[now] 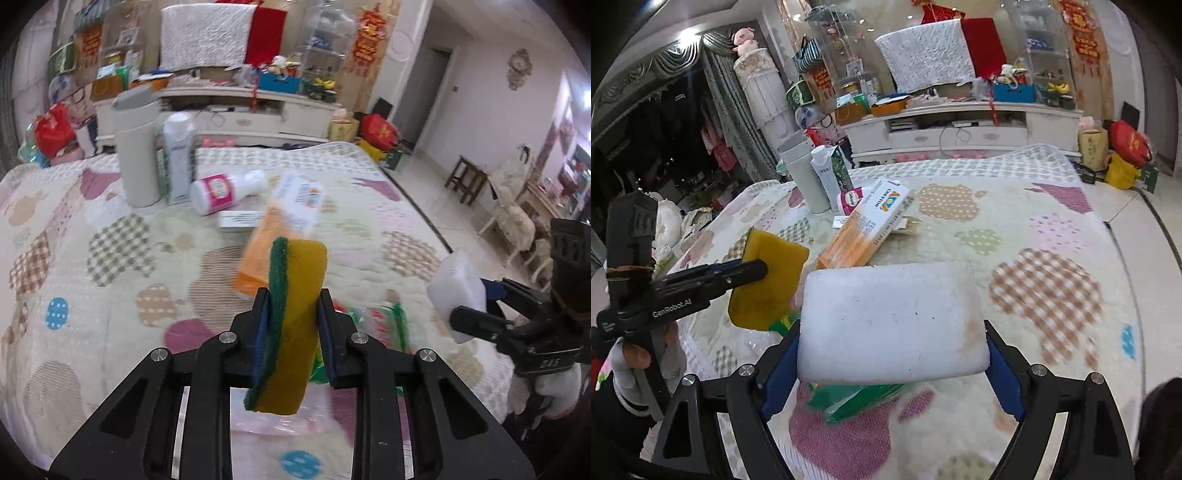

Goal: Collect trash
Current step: 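Carry the sponge and foam block over to the black trash bin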

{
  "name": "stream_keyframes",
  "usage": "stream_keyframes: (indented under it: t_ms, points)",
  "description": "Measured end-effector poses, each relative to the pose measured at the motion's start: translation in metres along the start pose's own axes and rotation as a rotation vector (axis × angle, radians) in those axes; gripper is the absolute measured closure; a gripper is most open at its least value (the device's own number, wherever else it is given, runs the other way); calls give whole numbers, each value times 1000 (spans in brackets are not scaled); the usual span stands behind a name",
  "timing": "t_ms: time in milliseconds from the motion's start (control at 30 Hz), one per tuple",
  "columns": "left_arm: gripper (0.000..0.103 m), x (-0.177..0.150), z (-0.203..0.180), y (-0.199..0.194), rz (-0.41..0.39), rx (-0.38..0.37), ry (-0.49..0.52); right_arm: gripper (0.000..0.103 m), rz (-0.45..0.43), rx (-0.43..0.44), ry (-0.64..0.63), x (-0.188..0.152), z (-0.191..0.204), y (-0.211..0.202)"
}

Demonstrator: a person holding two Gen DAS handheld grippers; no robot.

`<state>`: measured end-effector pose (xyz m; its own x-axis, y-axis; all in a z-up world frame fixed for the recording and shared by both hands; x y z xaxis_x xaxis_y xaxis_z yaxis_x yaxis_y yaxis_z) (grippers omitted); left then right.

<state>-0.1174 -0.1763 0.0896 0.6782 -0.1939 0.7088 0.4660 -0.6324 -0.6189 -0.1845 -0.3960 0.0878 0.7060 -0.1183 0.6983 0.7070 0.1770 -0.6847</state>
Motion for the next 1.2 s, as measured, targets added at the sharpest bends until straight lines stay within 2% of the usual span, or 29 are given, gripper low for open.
stream_keyframes:
  t_ms: [233, 433, 733, 1200]
  points:
    - [80, 1, -70, -8, -18, -50, 99, 16, -45, -48, 43, -17, -29, -44]
    - [80, 6, -110, -1, -17, -91, 151, 16, -62, -102, 85, -32, -58, -71]
    - [80, 0, -170, 35, 25, -153, 227, 16, -35, -191, 163, -60, -111, -91]
    - [80, -17, -246, 96, 93, -221, 306, 16, -5, -271, 266, -99, -175, -110]
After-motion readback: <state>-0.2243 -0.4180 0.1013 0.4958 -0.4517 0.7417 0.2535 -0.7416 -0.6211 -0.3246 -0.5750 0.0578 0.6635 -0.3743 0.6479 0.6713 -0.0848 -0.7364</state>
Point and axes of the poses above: each gripper's, at about its wrist camera, not at the fingertips, and y roughly the way its jaws point, z to its left, x to its top, the point moved 1 cm from there along y, roughly the way its jaws point, and after that the axes turned 11 degrees about -x, right-handed, at the moved point
